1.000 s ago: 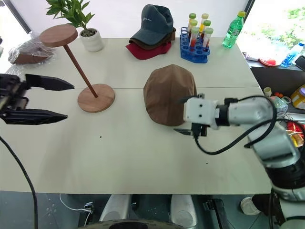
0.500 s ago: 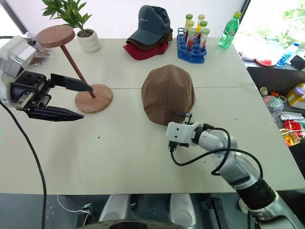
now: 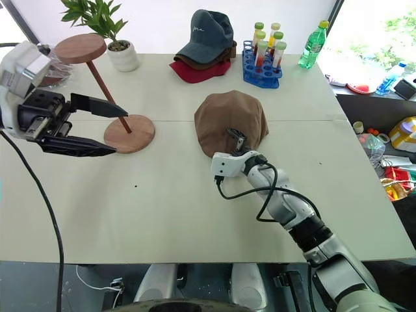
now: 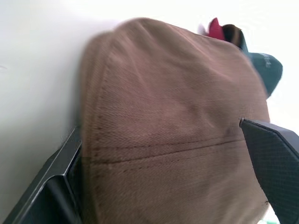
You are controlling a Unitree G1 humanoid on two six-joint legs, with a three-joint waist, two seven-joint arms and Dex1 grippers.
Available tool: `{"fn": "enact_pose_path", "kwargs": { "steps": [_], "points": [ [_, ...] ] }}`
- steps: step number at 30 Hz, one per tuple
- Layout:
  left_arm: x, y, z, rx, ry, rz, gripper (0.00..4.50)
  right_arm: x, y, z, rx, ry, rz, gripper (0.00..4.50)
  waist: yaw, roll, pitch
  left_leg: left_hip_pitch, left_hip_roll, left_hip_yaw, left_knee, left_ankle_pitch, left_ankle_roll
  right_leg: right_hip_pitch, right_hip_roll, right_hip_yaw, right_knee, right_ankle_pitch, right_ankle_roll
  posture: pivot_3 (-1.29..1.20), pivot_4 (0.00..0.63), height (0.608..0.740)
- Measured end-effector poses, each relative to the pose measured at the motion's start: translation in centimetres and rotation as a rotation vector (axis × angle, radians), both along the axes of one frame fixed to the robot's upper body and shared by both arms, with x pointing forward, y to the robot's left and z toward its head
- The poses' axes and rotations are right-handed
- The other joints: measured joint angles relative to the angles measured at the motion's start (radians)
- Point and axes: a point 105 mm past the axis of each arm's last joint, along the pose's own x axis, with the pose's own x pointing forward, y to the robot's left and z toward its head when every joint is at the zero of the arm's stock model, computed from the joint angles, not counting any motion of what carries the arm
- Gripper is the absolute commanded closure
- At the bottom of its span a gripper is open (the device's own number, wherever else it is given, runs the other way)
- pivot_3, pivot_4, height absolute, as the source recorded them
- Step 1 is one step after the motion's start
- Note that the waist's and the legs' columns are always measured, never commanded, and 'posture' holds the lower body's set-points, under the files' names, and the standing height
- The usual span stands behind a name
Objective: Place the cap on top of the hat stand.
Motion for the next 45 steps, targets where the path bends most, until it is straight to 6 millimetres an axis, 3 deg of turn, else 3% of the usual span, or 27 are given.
{"fn": "enact_pose_path", "kwargs": {
  "steps": [4,8,10,16,22,24,26,28,31,34,41,45],
  "points": [
    [0.1,-0.1,-0.1,-0.004,-0.002,0.004,0.0,0.1,-0.1,-0.6,-0.004,0.005,0.007,1.3,0.0,-0.001,-0.001,0.0,0.0,0.0,0.0,0.0,0.0,0.0,0.0,0.001,-0.001,0.0,0.001,0.0,0.15,0.728],
    [0.2,-0.1,-0.1,-0.004,-0.003,0.007,0.0,0.1,-1.1,-1.3,-0.029,0.02,-0.009,3.37,0.001,-0.001,0.0,-0.001,0.0,0.0,0.0,0.0,0.0,0.0,0.0,0.001,-0.001,0.0,0.001,0.0,0.15,0.728],
    [0.2,-0.1,-0.1,-0.006,-0.004,0.007,0.0,0.3,-1.6,-0.5,-0.028,-0.012,-0.023,4.37,0.0,-0.001,-0.001,-0.001,0.0,0.0,0.0,0.0,0.0,0.0,0.001,0.001,-0.001,0.001,0.001,0.0,0.15,0.728],
    [0.4,-0.2,0.1,-0.024,-0.017,0.016,0.0,0.2,-2.7,0.3,-0.036,-0.038,-0.041,4.45,0.0,-0.001,0.0,-0.001,0.0,0.0,0.0,0.0,0.0,0.0,0.001,0.001,-0.001,0.0,0.001,0.0,0.15,0.728],
    [0.4,0.3,0.2,-0.054,-0.041,0.066,0.0,0.3,-3.9,2.6,0.055,-0.022,-0.058,4.45,-0.003,0.0,0.0,-0.001,0.001,0.0,-0.001,0.0,0.0,-0.001,0.002,0.002,-0.001,0.001,0.001,0.0,0.15,0.728],
    [0.3,0.6,0.3,-0.079,-0.048,0.094,0.0,0.6,-4.2,4.4,0.116,-0.025,-0.051,4.45,-0.003,0.0,0.001,-0.001,0.001,0.0,-0.001,0.0,0.0,-0.001,0.002,0.002,-0.001,0.001,0.001,0.0,0.15,0.728],
    [0.2,1.2,0.8,-0.113,-0.062,0.138,0.0,0.9,-4.1,7.5,0.163,-0.067,-0.015,4.45,-0.008,0.001,0.002,-0.001,0.002,0.002,-0.001,0.0,0.0,-0.002,0.003,0.003,-0.001,0.002,0.001,0.0,0.15,0.728],
    [-0.1,1.8,1.4,-0.155,-0.084,0.194,0.0,1.1,-3.6,12.3,0.193,-0.16,0.057,4.45,-0.012,0.002,0.003,-0.001,0.003,0.003,-0.002,0.0,0.0,-0.004,0.004,0.004,-0.001,0.003,0.003,0.0,0.15,0.728],
    [-0.7,3.1,2.2,-0.214,-0.116,0.289,0.0,0.0,-1.1,19.2,0.225,-0.321,0.219,4.45,-0.015,0.002,0.003,-0.001,0.005,0.003,-0.004,0.0,0.0,-0.005,0.007,0.005,-0.001,0.005,0.001,0.0,0.15,0.728],
    [-1.3,4.7,2.3,-0.255,-0.122,0.396,0.0,-1.5,2.4,23.6,0.256,-0.427,0.396,4.45,-0.015,0.002,0.003,-0.001,0.006,0.003,-0.005,0.0,0.0,-0.007,0.009,0.005,0.0,0.005,0.001,0.0,0.15,0.728],
    [-3.3,8.6,5.1,-0.376,-0.207,0.607,0.0,-2.3,10.0,26.0,0.322,-0.433,0.66,4.45,-0.012,0.002,0.003,-0.001,0.006,0.005,-0.004,0.0,0.0,-0.008,0.008,0.007,0.0,0.006,-0.002,0.0,0.15,0.728],
    [-4.1,9.9,5.4,-0.395,-0.218,0.68,0.0,-2.9,14.1,27.0,0.318,-0.446,0.754,4.45,-0.012,0.002,0.003,-0.002,0.006,0.005,-0.004,0.0,0.0,-0.009,0.008,0.008,0.0,0.006,-0.005,0.0,0.15,0.728]
  ]
}}
